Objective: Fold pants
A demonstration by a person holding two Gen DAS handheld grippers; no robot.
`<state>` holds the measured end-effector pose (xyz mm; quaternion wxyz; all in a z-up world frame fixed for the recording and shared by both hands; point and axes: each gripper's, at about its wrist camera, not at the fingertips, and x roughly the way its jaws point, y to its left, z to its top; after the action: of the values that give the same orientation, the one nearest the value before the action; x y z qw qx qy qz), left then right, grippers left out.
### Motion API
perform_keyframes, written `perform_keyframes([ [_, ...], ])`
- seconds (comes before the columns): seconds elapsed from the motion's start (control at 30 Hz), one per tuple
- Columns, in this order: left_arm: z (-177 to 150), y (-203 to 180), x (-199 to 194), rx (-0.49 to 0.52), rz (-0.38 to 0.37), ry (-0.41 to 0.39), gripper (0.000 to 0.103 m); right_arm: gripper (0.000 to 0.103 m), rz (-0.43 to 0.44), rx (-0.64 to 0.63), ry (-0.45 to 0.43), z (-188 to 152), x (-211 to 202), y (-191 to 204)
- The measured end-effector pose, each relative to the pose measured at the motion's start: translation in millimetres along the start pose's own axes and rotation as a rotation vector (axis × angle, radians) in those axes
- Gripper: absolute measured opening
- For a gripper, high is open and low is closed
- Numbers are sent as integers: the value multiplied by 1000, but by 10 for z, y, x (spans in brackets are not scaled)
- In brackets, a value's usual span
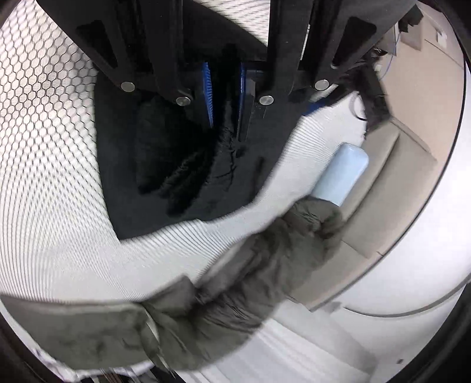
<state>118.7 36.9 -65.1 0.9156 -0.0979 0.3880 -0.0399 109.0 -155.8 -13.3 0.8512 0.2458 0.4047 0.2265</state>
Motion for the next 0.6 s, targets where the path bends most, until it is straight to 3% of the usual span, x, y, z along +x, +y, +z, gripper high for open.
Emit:
perform_keyframes([
  [0.2, 12, 19, -46, -14, -16, -11, 76, 13, 44, 39, -38, -102, -366, 152],
  [0.3, 9, 1, -12, -3, -8, 5, 76, 14, -24, 69, 39, -274, -252, -106],
  [0.37, 8, -21, 7, 5, 0, 12, 76, 17, -151, 95, 150, -353, 8, -404],
  [0.4, 12, -34, 5, 9, 2, 11, 76, 20, -163, 116, 180, -387, 80, -515],
  [0.43, 18, -37, 1, 12, 1, 8, 76, 21, -119, 167, 186, -396, 97, -609],
  [0.5, 28, -59, -18, 18, -3, -4, 76, 26, -100, 165, 168, -352, 11, -578],
  [0.6, 37, -83, -4, 25, -5, -10, 76, 42, -160, 80, 48, -266, -200, -430],
])
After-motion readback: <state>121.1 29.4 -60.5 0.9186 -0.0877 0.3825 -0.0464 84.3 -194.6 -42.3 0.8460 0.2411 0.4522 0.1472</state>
